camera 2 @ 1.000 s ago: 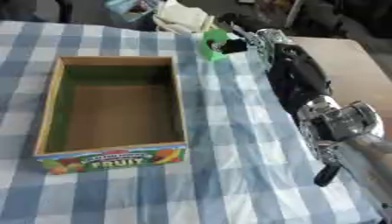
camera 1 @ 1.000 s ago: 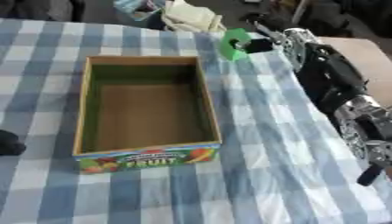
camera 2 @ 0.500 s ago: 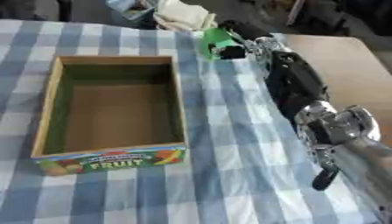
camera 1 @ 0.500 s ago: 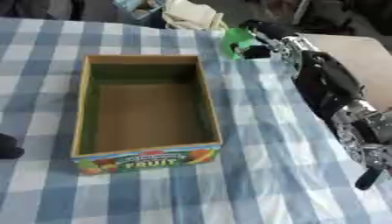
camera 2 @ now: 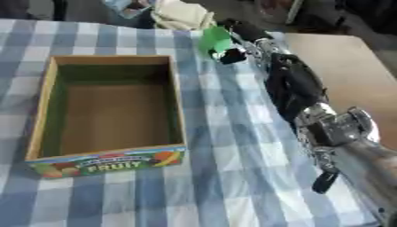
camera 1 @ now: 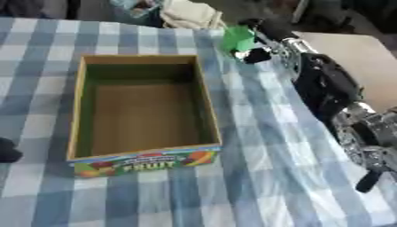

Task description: Pick up objects on the table and place them in the box.

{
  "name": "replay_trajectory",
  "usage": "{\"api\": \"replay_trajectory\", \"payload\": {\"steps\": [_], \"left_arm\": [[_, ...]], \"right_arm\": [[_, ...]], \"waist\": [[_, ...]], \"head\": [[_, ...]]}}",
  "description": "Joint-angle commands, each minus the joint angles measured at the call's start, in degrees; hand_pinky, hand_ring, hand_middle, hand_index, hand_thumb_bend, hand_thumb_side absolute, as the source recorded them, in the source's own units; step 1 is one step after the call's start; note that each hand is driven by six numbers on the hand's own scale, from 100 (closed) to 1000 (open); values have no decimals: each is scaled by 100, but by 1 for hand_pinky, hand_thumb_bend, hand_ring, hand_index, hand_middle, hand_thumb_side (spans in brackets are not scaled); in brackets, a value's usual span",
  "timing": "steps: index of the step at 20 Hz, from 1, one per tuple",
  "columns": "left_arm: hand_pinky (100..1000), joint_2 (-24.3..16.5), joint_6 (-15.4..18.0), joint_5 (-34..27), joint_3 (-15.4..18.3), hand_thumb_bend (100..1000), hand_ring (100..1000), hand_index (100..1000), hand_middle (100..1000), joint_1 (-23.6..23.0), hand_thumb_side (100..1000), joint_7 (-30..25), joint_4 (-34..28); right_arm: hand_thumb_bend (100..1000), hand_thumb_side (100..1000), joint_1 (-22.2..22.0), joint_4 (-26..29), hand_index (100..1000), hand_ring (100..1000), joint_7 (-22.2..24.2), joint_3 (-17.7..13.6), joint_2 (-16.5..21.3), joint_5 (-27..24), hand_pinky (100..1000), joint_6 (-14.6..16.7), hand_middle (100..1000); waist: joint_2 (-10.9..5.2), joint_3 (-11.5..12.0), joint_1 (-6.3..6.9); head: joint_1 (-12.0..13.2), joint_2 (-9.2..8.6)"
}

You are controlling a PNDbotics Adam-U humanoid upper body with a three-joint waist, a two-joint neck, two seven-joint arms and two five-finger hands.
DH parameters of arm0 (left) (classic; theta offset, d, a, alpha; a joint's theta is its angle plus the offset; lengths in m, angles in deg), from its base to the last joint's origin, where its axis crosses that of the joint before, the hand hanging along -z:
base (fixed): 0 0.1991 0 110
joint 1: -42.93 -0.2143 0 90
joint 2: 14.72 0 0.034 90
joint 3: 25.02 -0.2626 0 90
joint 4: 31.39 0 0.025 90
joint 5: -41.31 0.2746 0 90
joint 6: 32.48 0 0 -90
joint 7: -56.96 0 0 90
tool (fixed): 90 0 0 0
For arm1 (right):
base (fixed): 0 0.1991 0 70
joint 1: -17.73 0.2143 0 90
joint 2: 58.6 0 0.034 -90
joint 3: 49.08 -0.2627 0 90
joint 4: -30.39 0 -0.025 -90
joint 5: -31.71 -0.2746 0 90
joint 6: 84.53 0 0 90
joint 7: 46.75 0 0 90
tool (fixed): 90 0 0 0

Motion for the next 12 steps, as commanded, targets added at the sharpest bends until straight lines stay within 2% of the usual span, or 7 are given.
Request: {"api": "replay_trajectory", "payload": {"steps": [1,3,4,5,8,12], "left_arm": [[804,-21,-7,13,10,100,736,859,709,48,744,-10,-70],[804,-18,-14,8,12,100,737,859,709,42,743,-12,-63],[804,-17,-18,6,13,100,737,859,709,38,743,-12,-60],[804,-16,-20,3,14,100,737,859,709,36,741,-12,-58],[804,-13,-29,-3,16,100,737,859,709,27,741,-11,-49],[804,-10,-30,-14,13,100,737,859,709,30,737,-15,-51]], "right_arm": [[277,554,81,171,1000,576,-248,-37,130,20,558,45,909],[270,541,86,221,1000,569,-304,-23,119,16,551,94,906],[259,596,90,256,1000,563,-307,-19,112,5,546,126,903],[259,526,93,290,1000,563,-298,-14,105,-10,546,161,903],[249,519,100,406,1000,561,-224,1,86,-62,544,254,902],[230,605,85,385,1000,588,-13,5,75,-90,574,216,908]], "waist": [[-144,-19,20],[-163,-35,16],[-173,-43,14],[-184,-51,12],[-213,-77,11],[-231,-69,6]], "head": [[-31,-31],[-33,-19],[-33,-15],[-34,-11],[-36,2],[-45,-15]]}}
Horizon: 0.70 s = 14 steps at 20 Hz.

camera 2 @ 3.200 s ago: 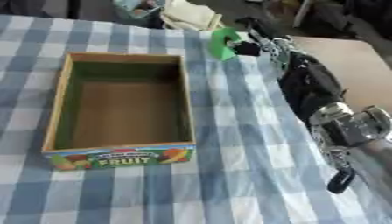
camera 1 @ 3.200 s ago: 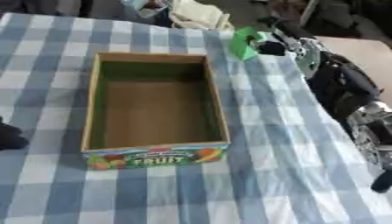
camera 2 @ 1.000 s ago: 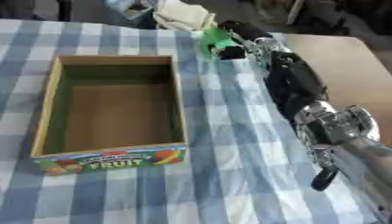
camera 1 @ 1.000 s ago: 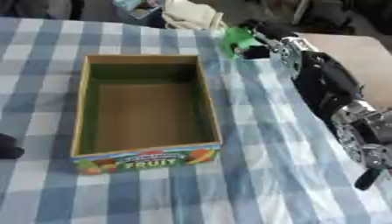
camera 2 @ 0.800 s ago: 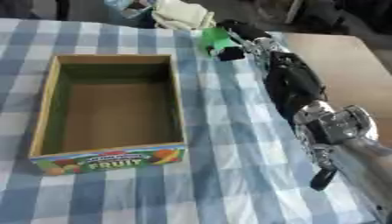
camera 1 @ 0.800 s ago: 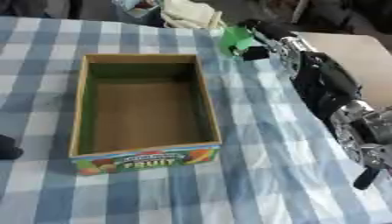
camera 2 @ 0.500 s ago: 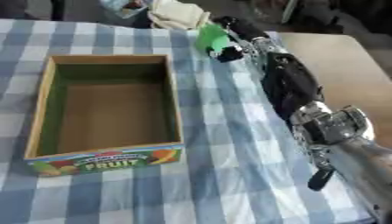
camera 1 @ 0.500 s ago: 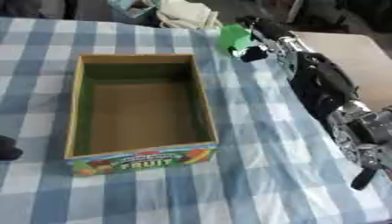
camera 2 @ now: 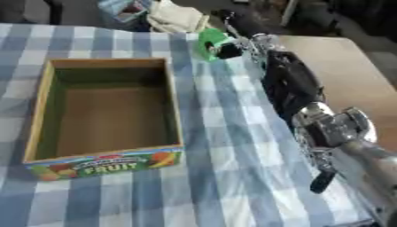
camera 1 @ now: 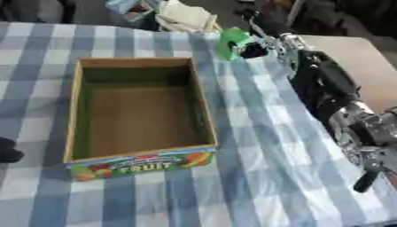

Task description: Pick up objects on the table and place them in the box.

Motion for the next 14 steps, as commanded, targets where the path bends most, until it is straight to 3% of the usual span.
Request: {"api": "replay_trajectory", "payload": {"steps": [1,14], "left_arm": [[804,-25,-14,-16,14,100,737,858,708,35,737,-2,-84],[804,-28,31,-8,9,100,737,861,708,40,742,-3,-123]], "right_arm": [[225,633,76,72,1000,596,145,-5,153,-40,583,-64,915],[192,793,30,-264,1000,658,280,-7,151,160,647,-734,942]], "waist": [[-126,9,32],[-35,68,125]], "head": [[-29,-29],[-82,-68]]}}
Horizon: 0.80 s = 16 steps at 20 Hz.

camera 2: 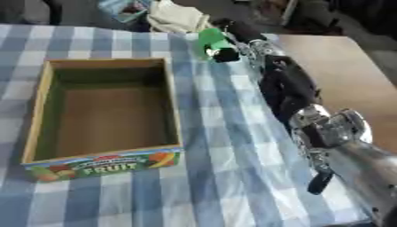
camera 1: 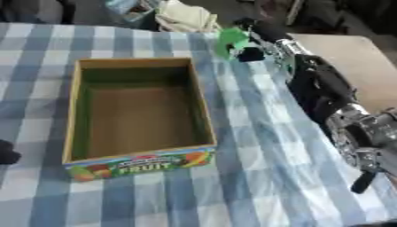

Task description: Pick up objects on the table and place them in the box.

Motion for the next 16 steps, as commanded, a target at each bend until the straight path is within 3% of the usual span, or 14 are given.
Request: {"api": "replay_trajectory", "payload": {"steps": [1,5,8,12,14,16], "left_arm": [[805,-27,27,-5,8,100,737,861,708,40,743,-6,-122],[805,-23,30,1,4,100,738,861,708,45,746,-14,-124],[805,-19,29,10,4,100,738,861,709,46,748,-17,-123],[805,-12,29,19,8,100,738,861,709,46,750,-19,-120],[805,-9,28,22,11,100,738,861,709,45,749,-21,-116],[805,-7,28,22,13,100,738,861,709,43,748,-22,-112]], "right_arm": [[192,795,82,1,1000,663,13,-3,162,87,650,-146,933],[192,783,83,2,1000,739,17,-4,152,135,715,-243,872],[196,724,69,20,1000,760,-35,-5,150,170,737,-275,775],[181,480,59,63,1000,728,-224,-5,138,248,708,-313,543],[167,357,59,91,1000,710,-368,-12,133,279,696,-330,474],[158,294,60,112,1000,698,-489,-16,128,283,690,-325,436]], "waist": [[-79,-2,38],[-55,1,45],[-40,2,45],[-29,-2,47],[-31,-9,47],[-38,-19,47]], "head": [[-43,-64],[-63,-70],[-71,-73],[-81,-74],[-85,-69],[-90,-63]]}}
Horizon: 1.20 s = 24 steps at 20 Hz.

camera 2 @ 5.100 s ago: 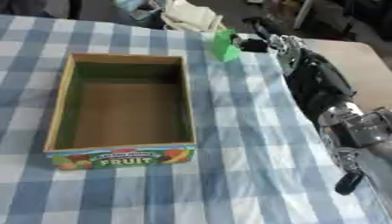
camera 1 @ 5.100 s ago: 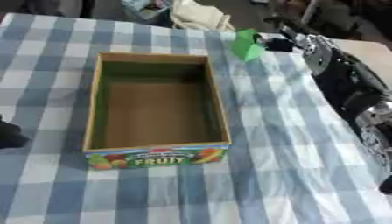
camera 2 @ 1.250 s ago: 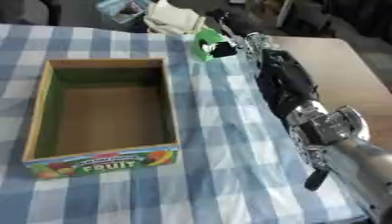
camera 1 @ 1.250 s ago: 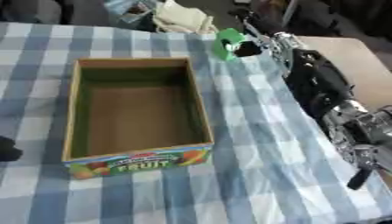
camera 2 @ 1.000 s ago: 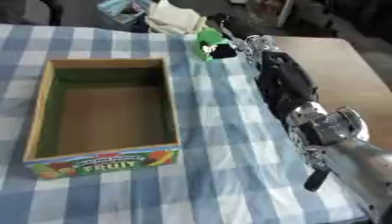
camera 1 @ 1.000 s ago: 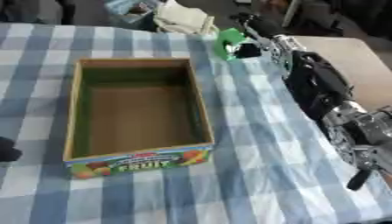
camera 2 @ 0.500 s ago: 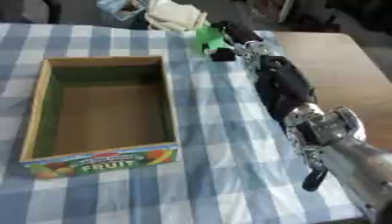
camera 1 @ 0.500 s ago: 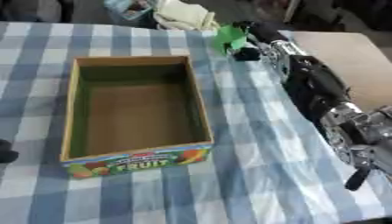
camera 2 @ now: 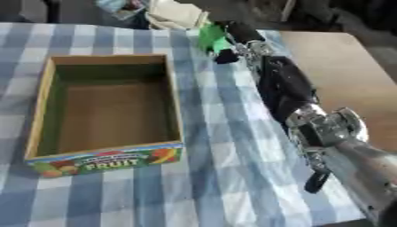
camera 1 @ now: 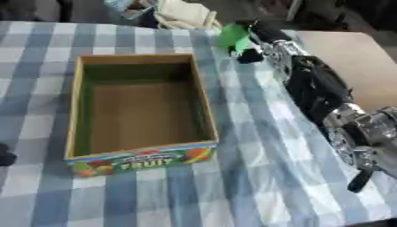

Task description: Pick up objects on the table and place them in the box.

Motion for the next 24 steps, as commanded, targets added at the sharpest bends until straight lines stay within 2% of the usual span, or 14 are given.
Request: {"api": "replay_trajectory", "payload": {"steps": [1,4,8,17,24], "left_arm": [[805,-9,20,19,13,100,738,861,709,41,748,-18,-109],[805,-7,14,16,15,100,738,861,709,32,747,-19,-98],[805,-7,4,10,19,100,738,861,709,7,745,-20,-78],[805,-22,-28,-23,26,100,738,861,709,-70,739,-21,-35],[805,-41,-10,-23,72,100,736,857,705,-160,732,-1,-31]], "right_arm": [[151,268,57,86,1000,693,-175,-16,128,76,688,-1,418],[123,217,69,186,1000,685,-230,-16,127,-1,683,90,392],[100,229,96,386,1000,668,-46,-24,115,-291,666,297,362],[100,249,190,1173,1000,663,1121,130,99,-1749,658,854,351],[100,286,239,2179,1000,678,2205,551,-79,-2576,675,1242,362]], "waist": [[-97,-25,39],[-121,-55,39],[-174,-119,41],[-329,-299,40],[-395,-402,50]], "head": [[-31,-59],[-27,-50],[-19,-23],[18,64],[15,140]]}}
